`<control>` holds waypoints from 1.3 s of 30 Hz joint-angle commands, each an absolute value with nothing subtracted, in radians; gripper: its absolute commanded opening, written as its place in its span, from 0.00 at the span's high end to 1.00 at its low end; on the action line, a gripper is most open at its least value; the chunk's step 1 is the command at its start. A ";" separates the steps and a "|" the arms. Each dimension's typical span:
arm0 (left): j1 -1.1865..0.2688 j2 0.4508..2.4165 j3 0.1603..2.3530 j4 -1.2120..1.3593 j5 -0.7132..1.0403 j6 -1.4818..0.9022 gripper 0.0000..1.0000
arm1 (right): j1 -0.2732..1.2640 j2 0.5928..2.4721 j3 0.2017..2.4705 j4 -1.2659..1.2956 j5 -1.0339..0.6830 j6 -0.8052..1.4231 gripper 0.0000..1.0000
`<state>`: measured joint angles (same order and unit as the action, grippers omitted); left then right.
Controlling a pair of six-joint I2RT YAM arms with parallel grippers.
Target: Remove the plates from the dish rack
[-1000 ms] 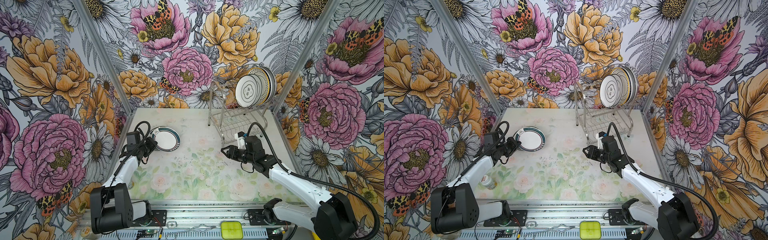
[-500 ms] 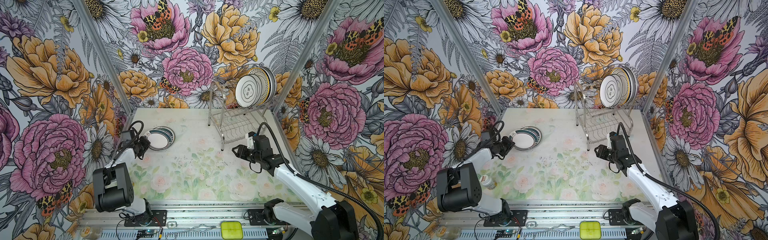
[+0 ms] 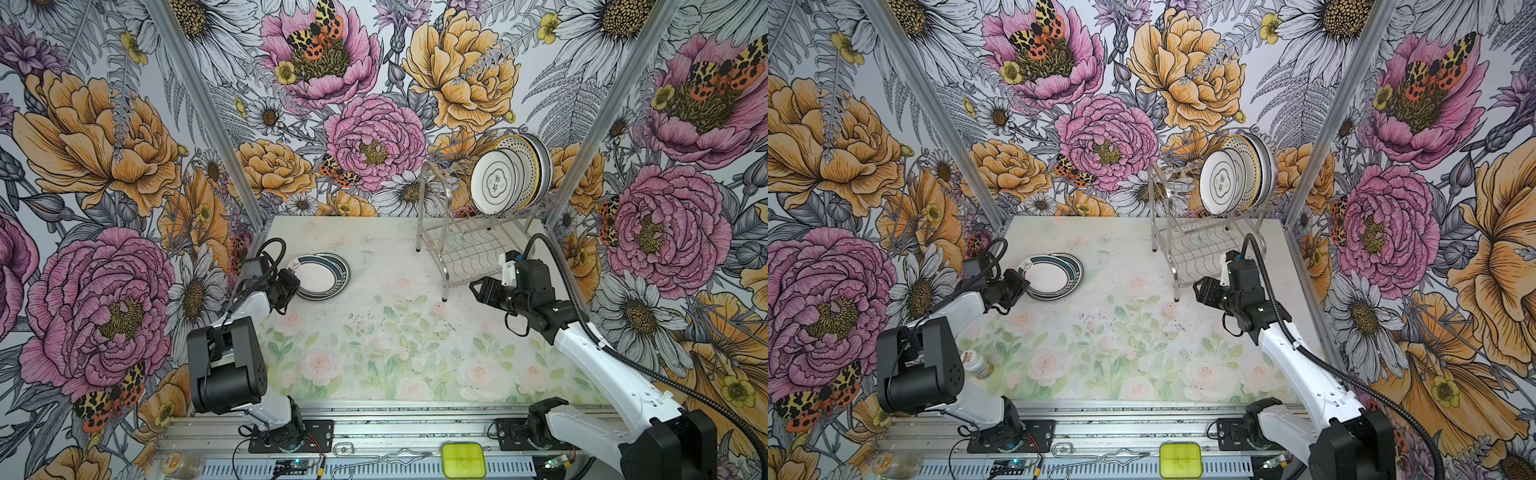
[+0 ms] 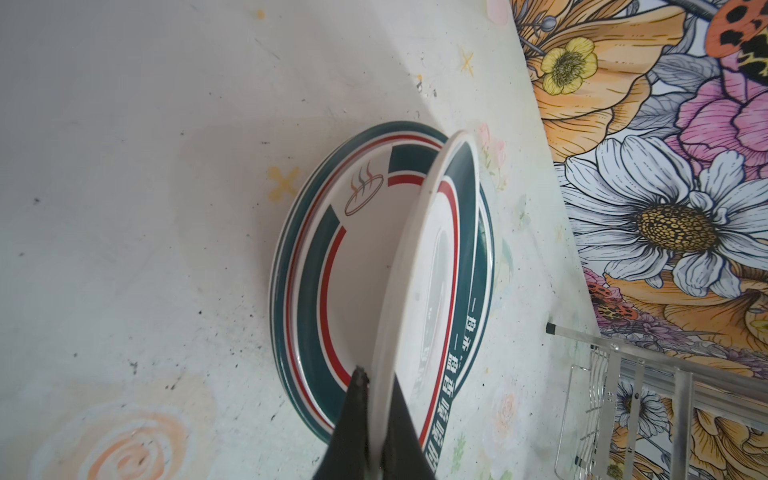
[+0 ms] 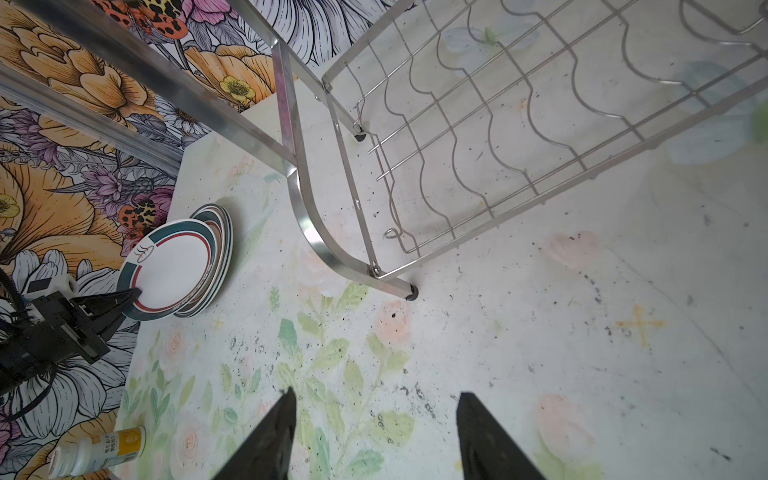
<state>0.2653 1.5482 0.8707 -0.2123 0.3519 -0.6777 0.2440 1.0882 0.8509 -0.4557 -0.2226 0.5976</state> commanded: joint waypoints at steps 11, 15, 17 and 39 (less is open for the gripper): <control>0.261 1.626 0.942 -0.292 0.362 -0.634 0.81 | 0.227 1.082 1.132 -0.505 0.013 0.393 0.33; 0.246 1.643 0.961 -0.326 0.340 -0.613 0.72 | 0.226 1.039 1.190 -0.508 0.110 0.315 0.32; 0.238 1.647 0.962 -0.330 0.339 -0.611 0.69 | 0.226 1.018 1.214 -0.506 0.159 0.282 0.31; 0.114 1.648 1.163 -0.709 0.022 -0.531 0.31 | 0.227 1.070 1.367 -0.517 0.264 0.123 0.26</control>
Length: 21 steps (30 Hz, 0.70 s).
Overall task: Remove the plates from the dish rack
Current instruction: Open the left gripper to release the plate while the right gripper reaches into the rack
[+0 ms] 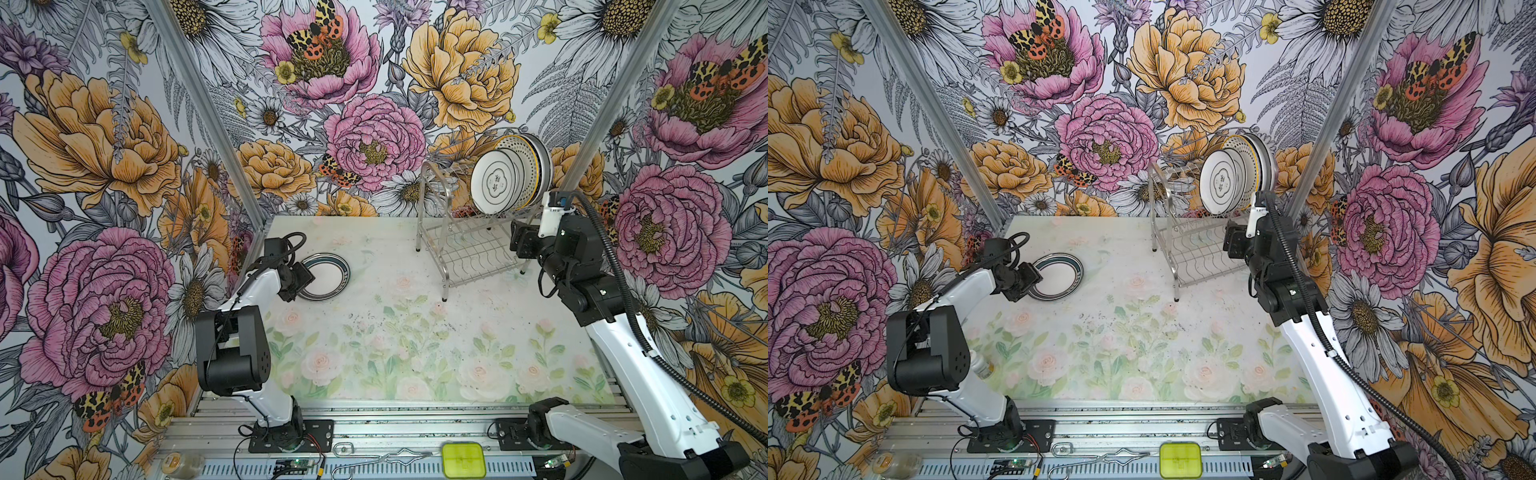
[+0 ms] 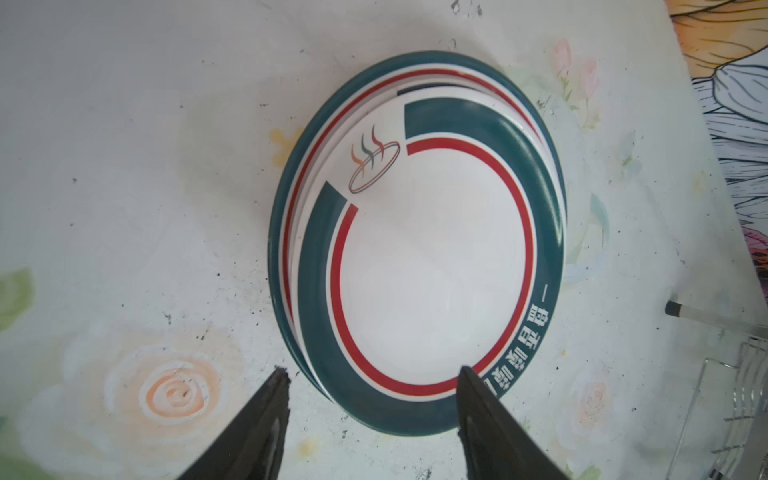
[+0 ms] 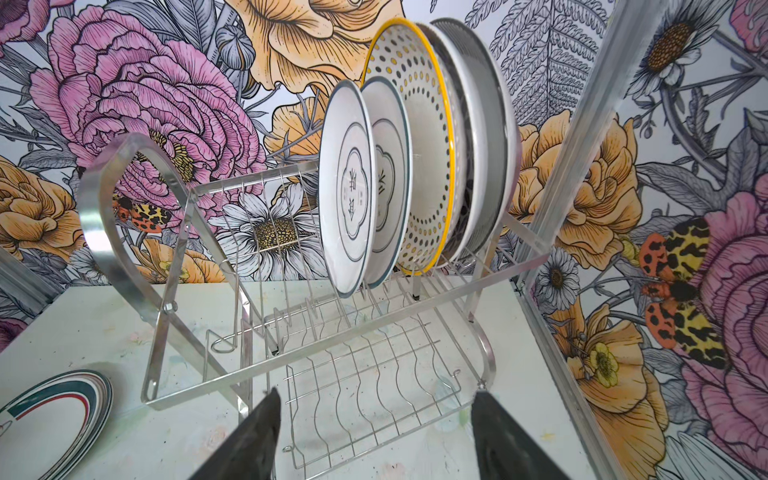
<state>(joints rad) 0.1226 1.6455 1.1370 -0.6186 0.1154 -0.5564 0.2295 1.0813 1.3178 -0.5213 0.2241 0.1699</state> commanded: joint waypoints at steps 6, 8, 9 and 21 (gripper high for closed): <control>0.078 1.542 1.193 -0.759 -0.025 -0.502 0.13 | 0.226 1.054 1.434 -0.506 0.366 0.038 0.26; 0.068 1.499 1.204 -0.771 -0.031 -0.498 0.02 | 0.227 1.055 1.457 -0.495 0.386 0.012 0.26; 0.065 1.478 1.208 -0.773 -0.028 -0.494 0.01 | 0.227 1.058 1.471 -0.490 0.388 0.001 0.25; 0.012 1.314 1.246 -0.820 0.007 -0.483 0.01 | 0.226 1.183 1.655 -0.497 0.256 0.111 0.18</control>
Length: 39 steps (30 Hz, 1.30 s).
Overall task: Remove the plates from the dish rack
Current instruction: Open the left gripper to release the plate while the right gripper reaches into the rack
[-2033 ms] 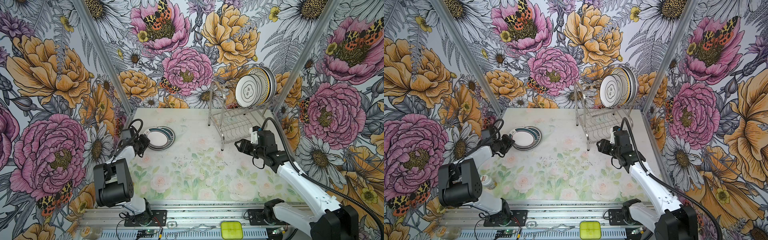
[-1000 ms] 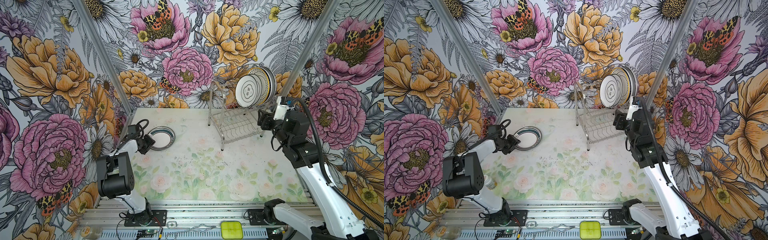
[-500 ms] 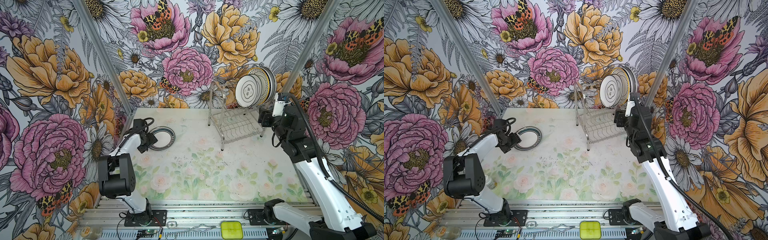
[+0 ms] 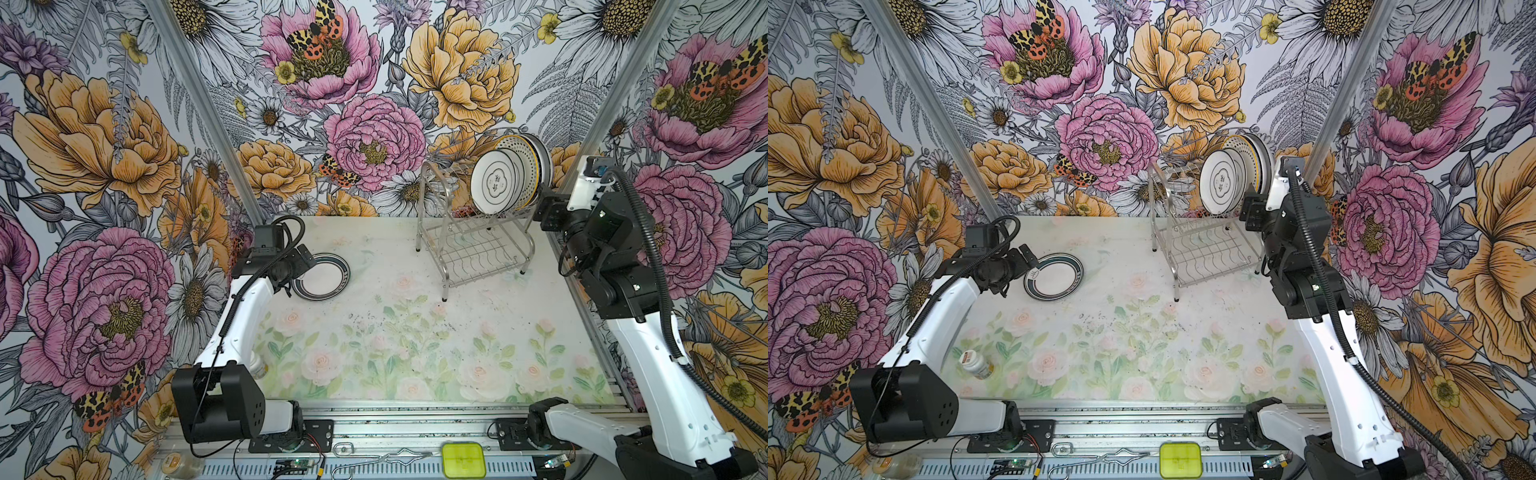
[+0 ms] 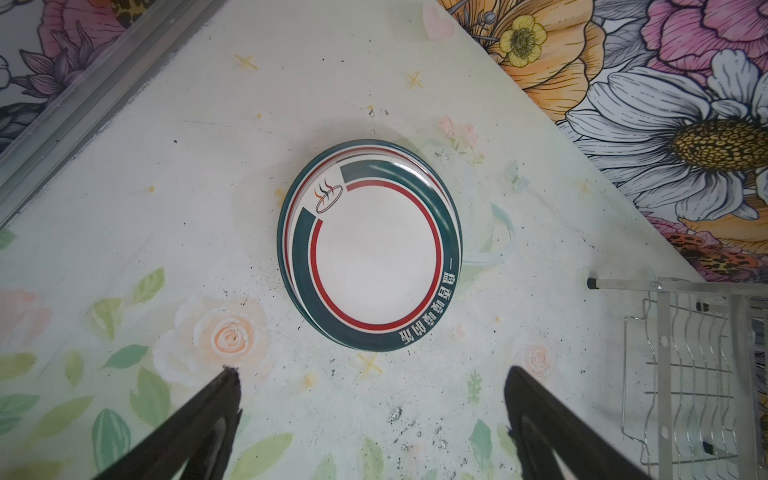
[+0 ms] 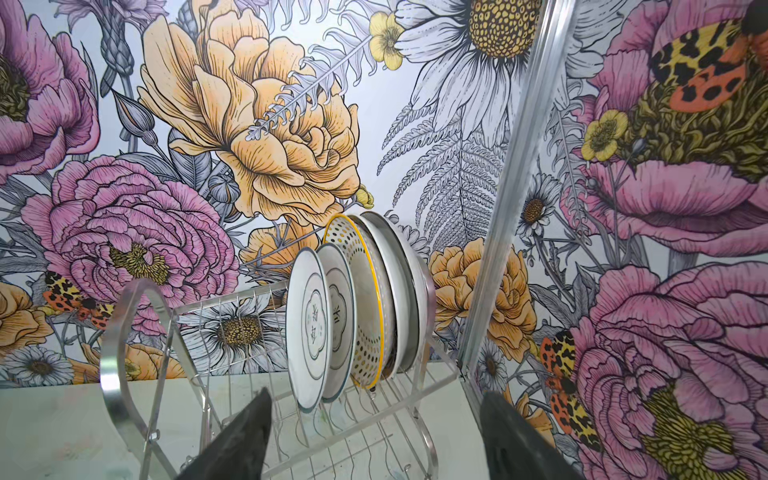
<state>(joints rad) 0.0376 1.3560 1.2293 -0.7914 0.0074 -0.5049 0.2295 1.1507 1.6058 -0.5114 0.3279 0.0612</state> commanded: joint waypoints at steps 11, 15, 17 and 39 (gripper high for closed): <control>-0.197 1.213 1.250 -0.825 0.004 -0.525 0.01 | 0.224 1.362 1.805 -0.499 0.074 0.255 0.00; -0.261 1.197 1.245 -0.822 -0.010 -0.543 0.01 | 0.202 1.422 1.837 -0.505 0.010 0.304 0.01; -0.282 1.191 1.241 -0.822 -0.012 -0.550 0.01 | 0.175 1.452 1.850 -0.506 -0.051 0.345 0.01; -0.290 1.180 1.192 -0.793 0.000 -0.539 0.01 | 0.106 1.580 1.876 -0.518 -0.128 0.421 0.00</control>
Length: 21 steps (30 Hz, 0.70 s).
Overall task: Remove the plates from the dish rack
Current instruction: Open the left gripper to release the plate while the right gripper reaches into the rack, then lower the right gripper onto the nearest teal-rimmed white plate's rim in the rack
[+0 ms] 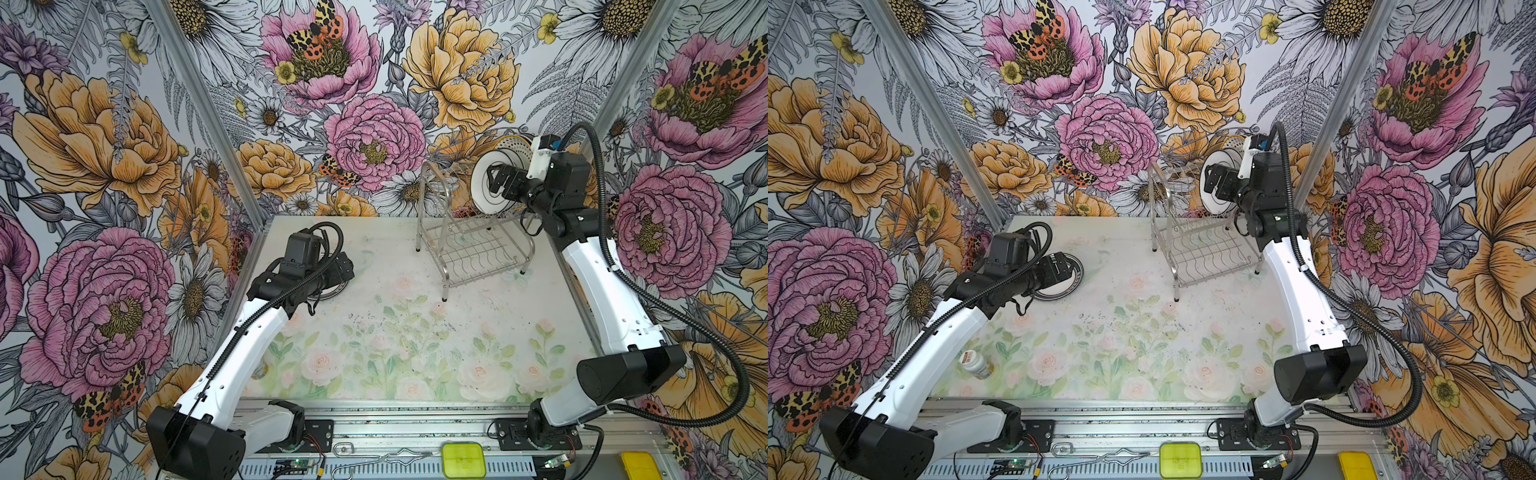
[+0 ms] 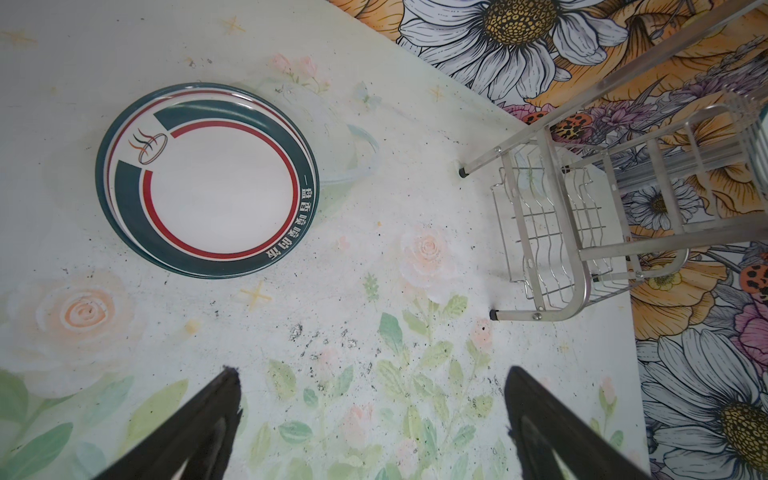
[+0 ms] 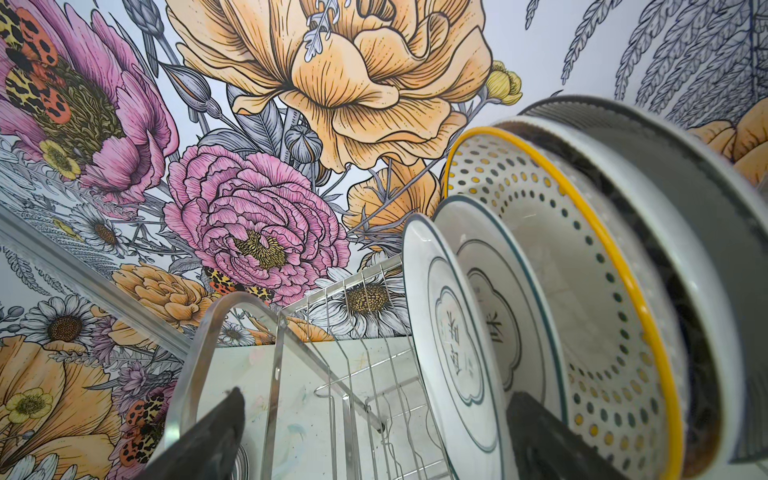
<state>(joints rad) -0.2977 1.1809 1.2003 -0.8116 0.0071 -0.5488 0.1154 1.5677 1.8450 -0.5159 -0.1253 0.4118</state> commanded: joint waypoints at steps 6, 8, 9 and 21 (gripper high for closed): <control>-0.286 1.179 1.186 -0.791 0.000 -0.539 0.01 | 0.093 1.595 1.867 -0.520 -0.147 0.418 0.01; -0.285 1.179 1.184 -0.788 0.002 -0.539 0.01 | 0.093 1.598 1.865 -0.520 -0.153 0.419 0.01; -0.285 1.180 1.184 -0.788 0.002 -0.540 0.01 | 0.093 1.596 1.862 -0.520 -0.154 0.422 0.01; -0.271 1.172 1.164 -0.776 0.018 -0.535 0.01 | 0.089 1.612 1.845 -0.523 -0.162 0.418 0.13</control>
<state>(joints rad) -0.2821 1.1816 1.1793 -0.8051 0.0078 -0.5468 0.0963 1.5929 1.8450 -0.5209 -0.1493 0.4118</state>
